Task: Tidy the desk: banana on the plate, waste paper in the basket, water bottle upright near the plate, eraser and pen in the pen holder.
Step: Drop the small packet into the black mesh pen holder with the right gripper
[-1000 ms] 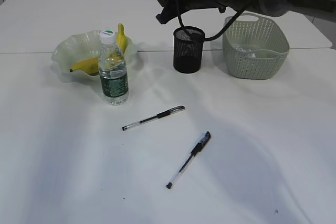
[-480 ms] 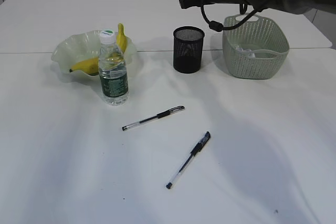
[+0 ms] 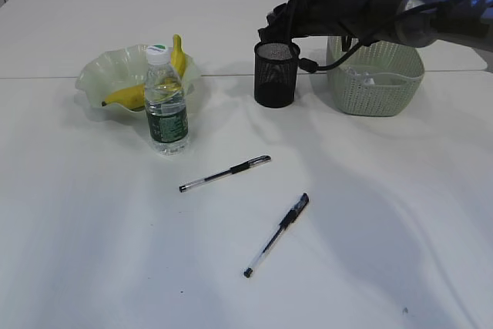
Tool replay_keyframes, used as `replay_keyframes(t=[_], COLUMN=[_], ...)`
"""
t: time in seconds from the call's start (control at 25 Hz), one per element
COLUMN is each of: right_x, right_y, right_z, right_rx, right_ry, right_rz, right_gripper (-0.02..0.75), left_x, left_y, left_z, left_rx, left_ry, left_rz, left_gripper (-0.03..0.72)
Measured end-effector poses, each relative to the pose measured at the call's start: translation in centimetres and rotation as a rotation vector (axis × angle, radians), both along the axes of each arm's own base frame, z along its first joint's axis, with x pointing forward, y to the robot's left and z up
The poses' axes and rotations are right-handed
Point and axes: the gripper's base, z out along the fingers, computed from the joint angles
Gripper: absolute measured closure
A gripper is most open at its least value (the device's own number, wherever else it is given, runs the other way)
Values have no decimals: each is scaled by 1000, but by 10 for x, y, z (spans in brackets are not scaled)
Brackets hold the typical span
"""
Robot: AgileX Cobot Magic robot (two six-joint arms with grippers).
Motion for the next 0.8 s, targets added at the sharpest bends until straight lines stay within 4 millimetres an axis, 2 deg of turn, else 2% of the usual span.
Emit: replay_keyframes(t=[0.2, 0.56, 0.8], right_x=[1, 2, 2], right_y=[0, 2, 2], right_z=[-3, -23, -25], right_rx=[6, 10, 12], right_ry=[8, 55, 61], right_rz=[-2, 5, 7], right_gripper=[545, 545, 545], left_x=[0, 0, 0], left_y=[0, 0, 0], left_z=[0, 0, 0], left_rx=[0, 0, 0], left_ry=[0, 0, 0], left_rz=[0, 0, 0], left_gripper=[452, 452, 452])
